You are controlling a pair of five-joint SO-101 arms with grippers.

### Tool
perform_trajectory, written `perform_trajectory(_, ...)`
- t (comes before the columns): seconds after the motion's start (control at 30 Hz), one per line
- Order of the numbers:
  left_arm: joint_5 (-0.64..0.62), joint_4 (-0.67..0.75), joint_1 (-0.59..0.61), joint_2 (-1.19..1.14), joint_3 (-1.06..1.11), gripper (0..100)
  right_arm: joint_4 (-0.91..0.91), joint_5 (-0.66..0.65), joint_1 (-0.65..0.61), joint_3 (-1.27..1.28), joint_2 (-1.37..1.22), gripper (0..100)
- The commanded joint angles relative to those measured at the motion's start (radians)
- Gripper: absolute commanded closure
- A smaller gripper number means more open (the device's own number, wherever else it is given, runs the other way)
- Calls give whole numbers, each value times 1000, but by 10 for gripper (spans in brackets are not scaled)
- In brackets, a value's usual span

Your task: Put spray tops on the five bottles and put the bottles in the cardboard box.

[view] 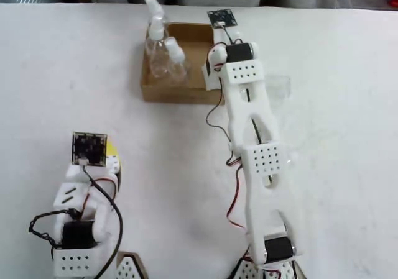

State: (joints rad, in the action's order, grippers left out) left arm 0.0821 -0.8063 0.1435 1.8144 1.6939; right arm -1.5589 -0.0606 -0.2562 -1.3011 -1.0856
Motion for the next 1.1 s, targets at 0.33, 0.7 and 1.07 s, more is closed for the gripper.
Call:
perform_trajectory(0.33,6,2,-10,7,0,976,31,-2,-7,-28,22,978)
perform_trajectory(0.7,6,2,-10,7,0,976,31,-5,-7,-25,21,982)
perform_trajectory(1.07,6,5,-10,7,0,976,-2,-37,-8,-25,21,982)
